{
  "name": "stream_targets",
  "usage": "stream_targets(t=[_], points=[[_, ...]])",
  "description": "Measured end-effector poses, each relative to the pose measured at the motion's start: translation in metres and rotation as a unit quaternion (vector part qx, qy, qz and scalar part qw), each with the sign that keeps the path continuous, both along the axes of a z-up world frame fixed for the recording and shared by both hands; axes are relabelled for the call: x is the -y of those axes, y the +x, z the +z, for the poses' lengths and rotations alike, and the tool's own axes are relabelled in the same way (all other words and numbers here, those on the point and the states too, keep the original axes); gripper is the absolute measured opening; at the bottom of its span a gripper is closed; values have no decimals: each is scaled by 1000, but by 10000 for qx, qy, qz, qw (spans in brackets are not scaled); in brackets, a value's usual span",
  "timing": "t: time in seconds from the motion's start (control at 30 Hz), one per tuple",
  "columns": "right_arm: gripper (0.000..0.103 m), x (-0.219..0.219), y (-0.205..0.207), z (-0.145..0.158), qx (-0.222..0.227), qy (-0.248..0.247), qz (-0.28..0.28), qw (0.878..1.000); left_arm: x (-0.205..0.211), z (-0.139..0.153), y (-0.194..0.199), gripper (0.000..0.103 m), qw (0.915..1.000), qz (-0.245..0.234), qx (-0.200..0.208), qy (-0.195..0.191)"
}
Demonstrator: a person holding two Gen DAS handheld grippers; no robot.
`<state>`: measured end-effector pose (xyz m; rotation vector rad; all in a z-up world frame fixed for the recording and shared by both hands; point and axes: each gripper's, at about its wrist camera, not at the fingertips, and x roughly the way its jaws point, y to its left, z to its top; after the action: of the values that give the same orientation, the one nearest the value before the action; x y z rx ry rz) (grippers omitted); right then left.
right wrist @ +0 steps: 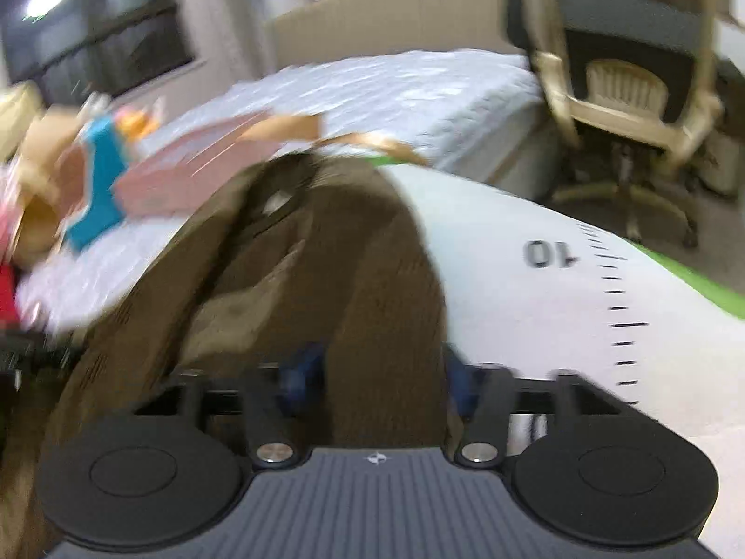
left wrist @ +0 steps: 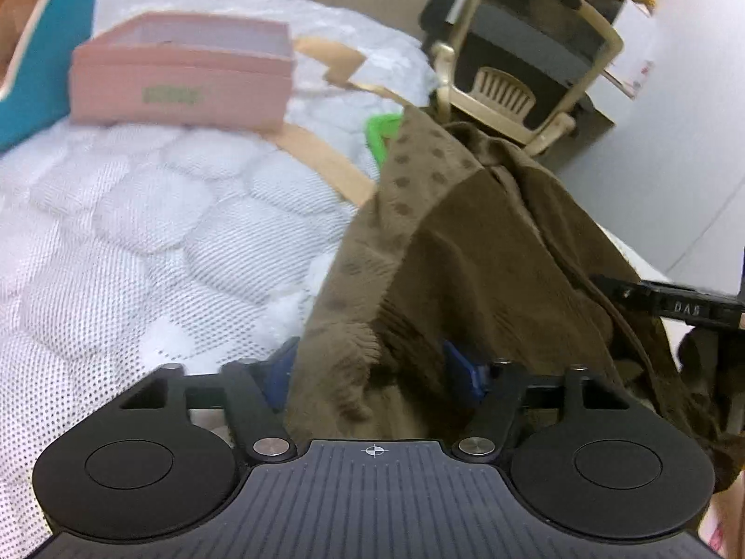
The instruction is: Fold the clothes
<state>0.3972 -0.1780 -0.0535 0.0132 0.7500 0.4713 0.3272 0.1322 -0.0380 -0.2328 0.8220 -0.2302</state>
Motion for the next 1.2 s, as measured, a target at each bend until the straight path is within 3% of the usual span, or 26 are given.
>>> stream_targets(t=[0.07, 0.1, 0.27, 0.4, 0.43, 0.5, 0.57, 0.6, 0.63, 0.7, 0.83, 0.9, 0.93, 0.97, 1.0, 1.1, 1.2], points=[[29, -5, -18, 4, 21, -149, 142, 9998, 12, 8, -9, 34, 9995, -186, 103, 223], [28, -2, -26, 6, 7, -147, 168, 9997, 18, 12, -14, 29, 9989, -284, 155, 338], [25, 35, -87, 17, -263, -66, 216, 9994, 46, 39, -62, 26, 9940, -974, 280, 422], [24, 68, -146, 26, -425, -302, 319, 9981, 67, 53, -112, 27, 9879, -1484, 257, 371], [26, 77, -160, 29, -427, -375, 297, 9979, 70, 56, -125, 31, 9867, -1540, 305, 424], [30, 94, -187, 39, -298, -465, 114, 9984, 72, 68, -148, 51, 9857, -1533, 503, 479], [35, 106, -217, 53, -21, -483, -24, 9988, 72, 81, -169, 79, 9845, -1562, 681, 417], [43, 110, -233, 61, 159, -491, -56, 9987, 72, 86, -179, 85, 9834, -1644, 717, 276], [59, 110, -249, 66, 304, -445, -4, 9985, 73, 89, -188, 95, 9819, -1747, 715, 129], [74, 107, -281, 75, 559, -298, 189, 9978, 84, 83, -204, 95, 9793, -1951, 538, 28], [79, 80, -336, 64, 570, -394, 1084, 9917, 116, 49, -226, 95, 9739, -2228, 31, 432], [79, 58, -353, 46, 603, -722, 1477, 9845, 130, 36, -230, 95, 9729, -2213, 71, 669], [77, 46, -358, 35, 681, -991, 1553, 9805, 135, 32, -231, 96, 9721, -2209, 147, 774], [68, 37, -359, 25, 781, -1272, 1527, 9769, 140, 29, -231, 96, 9710, -2213, 243, 872], [36, 36, -353, 22, 822, -1384, 1451, 9762, 144, 27, -231, 96, 9705, -2190, 296, 968], [17, 51, -332, 26, 905, -1368, 1064, 9807, 147, 37, -233, 96, 9677, -2268, 448, 1003], [16, 109, -303, 68, 1557, -1340, -245, 9784, 150, 45, -235, 98, 9657, -2325, 582, 1004]])
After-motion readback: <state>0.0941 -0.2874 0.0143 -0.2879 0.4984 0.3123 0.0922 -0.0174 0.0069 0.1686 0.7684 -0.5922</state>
